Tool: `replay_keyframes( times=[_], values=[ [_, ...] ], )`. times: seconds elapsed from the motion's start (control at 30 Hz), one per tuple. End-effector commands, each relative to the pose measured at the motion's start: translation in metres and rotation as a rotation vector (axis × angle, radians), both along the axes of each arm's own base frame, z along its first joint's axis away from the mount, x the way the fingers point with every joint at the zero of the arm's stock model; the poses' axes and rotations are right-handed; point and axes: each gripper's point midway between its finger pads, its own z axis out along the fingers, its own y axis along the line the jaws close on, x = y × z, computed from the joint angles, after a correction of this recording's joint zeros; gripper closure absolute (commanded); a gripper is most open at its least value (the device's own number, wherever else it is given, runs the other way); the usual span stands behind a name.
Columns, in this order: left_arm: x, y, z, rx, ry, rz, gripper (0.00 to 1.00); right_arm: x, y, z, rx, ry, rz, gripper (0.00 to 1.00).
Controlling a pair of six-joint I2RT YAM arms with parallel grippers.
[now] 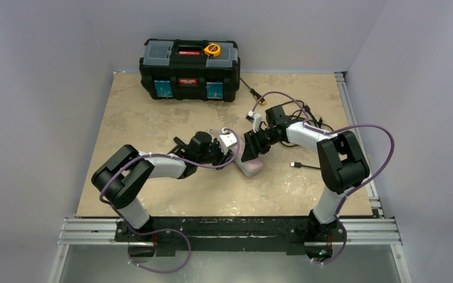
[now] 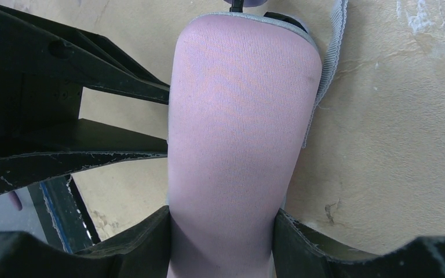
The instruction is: Open the umbrella
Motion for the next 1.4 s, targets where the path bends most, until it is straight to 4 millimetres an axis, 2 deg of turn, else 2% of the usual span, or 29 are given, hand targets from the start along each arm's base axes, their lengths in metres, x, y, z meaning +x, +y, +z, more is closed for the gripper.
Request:
replay_keyframes(
  times=[0.0, 0.23, 0.37, 0.5, 0.7, 0.9, 1.13, 1.3, 1.37],
  values=[
    [0.0, -0.022, 0.051, -0.116, -0.1, -0.068, 0.64, -0.013, 0.0, -0.012, -0.042, 0.002, 0.037, 1.0],
    [0.001, -0.022, 0.06, -0.12, -0.107, -0.055, 0.67, -0.011, 0.001, -0.013, -0.055, -0.004, 0.028, 1.0],
    [0.002, -0.025, 0.048, -0.082, -0.107, -0.047, 0.67, -0.014, 0.002, -0.012, -0.044, 0.002, 0.047, 1.0],
    [0.009, -0.008, 0.034, -0.067, -0.061, 0.04, 0.66, -0.018, 0.0, -0.015, -0.037, 0.024, 0.057, 1.0],
    [-0.01, 0.008, 0.022, -0.054, -0.033, -0.036, 0.69, -0.023, -0.004, -0.014, -0.035, 0.015, 0.087, 1.0],
    [-0.007, -0.001, 0.021, -0.053, -0.063, -0.088, 0.69, -0.023, -0.004, -0.014, -0.04, 0.008, 0.112, 1.0],
    [-0.007, -0.017, 0.036, -0.072, -0.093, -0.113, 0.69, -0.021, -0.002, -0.013, -0.034, 0.013, 0.104, 1.0],
    [-0.002, -0.027, 0.035, -0.092, -0.082, -0.117, 0.69, -0.02, -0.002, -0.013, -0.034, 0.013, 0.092, 1.0],
    [-0.003, -0.032, 0.034, -0.096, -0.082, -0.129, 0.72, -0.021, -0.002, -0.014, -0.032, 0.016, 0.086, 1.0]
  ],
)
